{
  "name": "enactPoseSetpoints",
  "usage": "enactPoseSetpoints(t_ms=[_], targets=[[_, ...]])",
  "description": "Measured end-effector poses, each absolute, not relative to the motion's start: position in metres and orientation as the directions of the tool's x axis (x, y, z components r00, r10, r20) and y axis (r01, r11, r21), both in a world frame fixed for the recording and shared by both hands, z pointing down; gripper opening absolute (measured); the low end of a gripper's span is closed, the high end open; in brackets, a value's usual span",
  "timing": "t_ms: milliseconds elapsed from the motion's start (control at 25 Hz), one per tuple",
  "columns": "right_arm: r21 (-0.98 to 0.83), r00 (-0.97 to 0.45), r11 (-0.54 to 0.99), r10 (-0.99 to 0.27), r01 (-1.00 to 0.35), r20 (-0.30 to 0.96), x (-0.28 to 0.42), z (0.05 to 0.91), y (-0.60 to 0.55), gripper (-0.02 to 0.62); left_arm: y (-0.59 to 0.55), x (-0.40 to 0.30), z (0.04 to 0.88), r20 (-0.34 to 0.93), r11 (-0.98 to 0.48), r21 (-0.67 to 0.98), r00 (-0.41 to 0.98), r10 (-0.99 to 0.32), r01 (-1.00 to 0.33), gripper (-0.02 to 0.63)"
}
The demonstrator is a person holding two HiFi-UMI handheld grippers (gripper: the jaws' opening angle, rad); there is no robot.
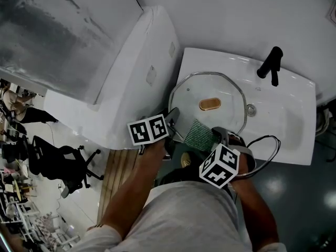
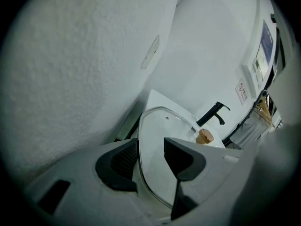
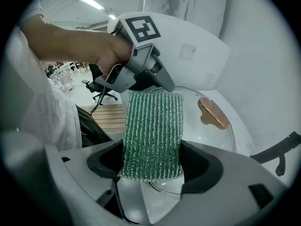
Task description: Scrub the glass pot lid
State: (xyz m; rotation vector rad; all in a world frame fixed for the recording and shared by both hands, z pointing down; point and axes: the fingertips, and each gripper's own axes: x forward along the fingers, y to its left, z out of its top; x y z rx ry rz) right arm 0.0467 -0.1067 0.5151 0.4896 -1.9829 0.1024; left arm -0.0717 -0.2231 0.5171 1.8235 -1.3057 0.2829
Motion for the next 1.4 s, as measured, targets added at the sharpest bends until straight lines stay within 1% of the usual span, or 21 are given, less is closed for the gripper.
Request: enactPoseSetpoints(t_ms=[240, 880, 1080, 1400], targets=[[0.155, -0.369, 0.905, -0.311, -0.395, 0.876, 0.067, 0.515, -0.111, 0.348, -0.223, -0.073, 0.517, 0.611, -0.09, 0.504, 0.428, -0.665, -0.859, 0.187], [-0.003, -0.489, 0.795, -0.37, -0.606, 0.79, 0.15, 0.52, -0.143, 0.348, -0.223, -0.072, 0.518, 0.612, -0.085, 0.497, 0.418, -0.672, -0.864, 0.187], [-0.078, -0.546, 0.765, -0.38, -0.64, 0.747, 0.154, 0.518, -0.144, 0.348, -0.224, -0.072, 0.517, 0.608, -0.092, 0.491, 0.417, -0.676, -0.866, 0.187], [-0.09, -0.581, 0.751, -0.422, -0.654, 0.696, 0.154, 0.495, -0.145, 0.348, -0.22, -0.068, 0.512, 0.608, -0.145, 0.435, 0.409, -0.68, -0.889, 0.197]])
